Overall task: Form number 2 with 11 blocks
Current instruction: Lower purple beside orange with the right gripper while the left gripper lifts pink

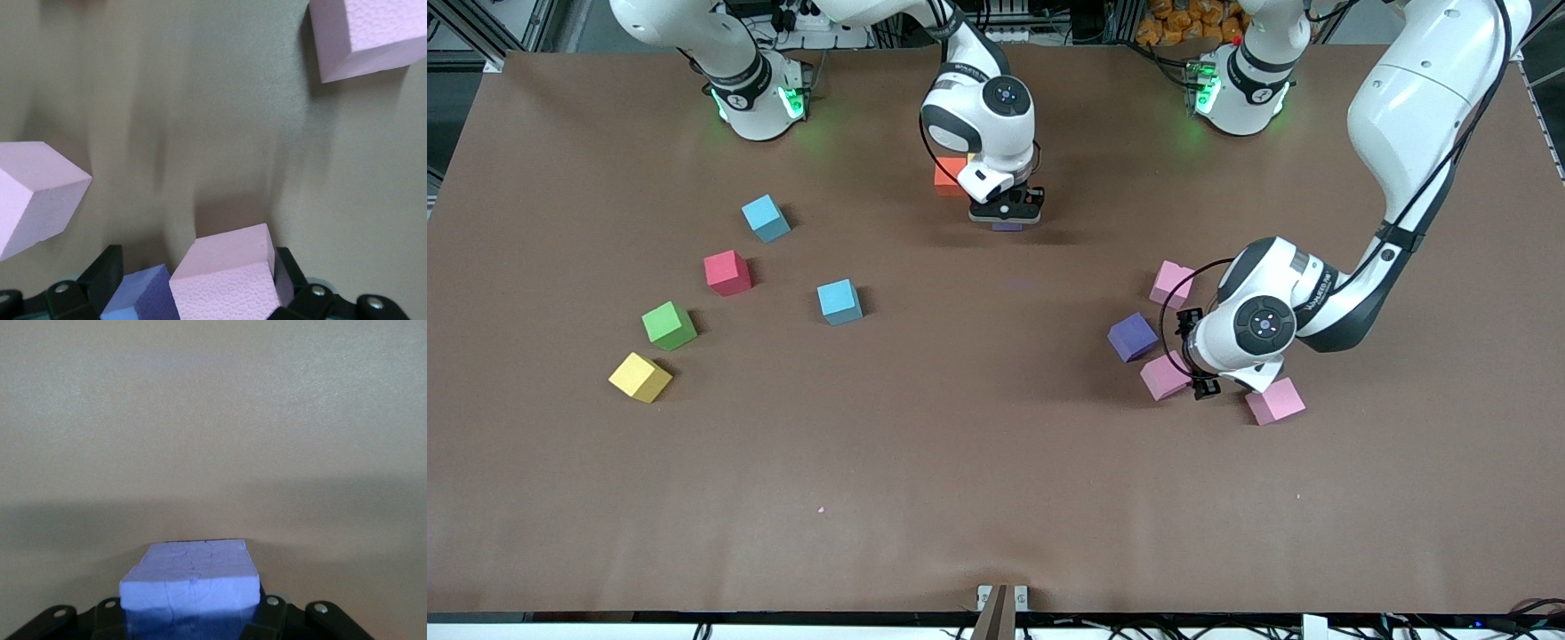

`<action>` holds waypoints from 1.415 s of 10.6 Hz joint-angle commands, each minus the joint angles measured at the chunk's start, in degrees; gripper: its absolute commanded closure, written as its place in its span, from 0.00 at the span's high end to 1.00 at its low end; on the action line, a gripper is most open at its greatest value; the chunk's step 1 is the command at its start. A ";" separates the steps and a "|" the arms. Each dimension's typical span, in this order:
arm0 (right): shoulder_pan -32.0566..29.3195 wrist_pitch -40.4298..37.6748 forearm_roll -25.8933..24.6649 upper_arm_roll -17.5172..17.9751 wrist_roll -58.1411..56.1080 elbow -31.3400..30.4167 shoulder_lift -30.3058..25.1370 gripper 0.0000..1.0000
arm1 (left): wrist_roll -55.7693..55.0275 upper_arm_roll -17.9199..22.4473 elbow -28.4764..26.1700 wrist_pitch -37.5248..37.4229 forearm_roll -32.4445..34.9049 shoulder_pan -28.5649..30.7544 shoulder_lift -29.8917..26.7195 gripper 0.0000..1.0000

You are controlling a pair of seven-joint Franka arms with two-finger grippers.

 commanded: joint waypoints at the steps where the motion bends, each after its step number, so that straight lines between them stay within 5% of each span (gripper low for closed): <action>1: 0.86 0.19 -1.29 -0.61 1.92 -0.15 -0.07 0.21 | -3.44 -0.24 -0.46 2.20 0.17 -0.09 0.16 1.00; 6: 1.21 0.19 -1.29 -0.61 2.62 -0.15 0.11 0.25 | -6.87 0.11 0.51 6.96 0.61 -0.27 1.74 1.00; 10: 1.12 0.97 -1.29 -0.61 2.62 -0.06 0.20 0.64 | -7.50 0.29 0.51 8.19 0.88 -0.27 2.97 1.00; 15: 0.94 0.98 -1.11 -0.61 2.62 -0.14 -0.07 0.71 | -10.39 2.47 1.21 8.90 0.88 -1.93 3.68 1.00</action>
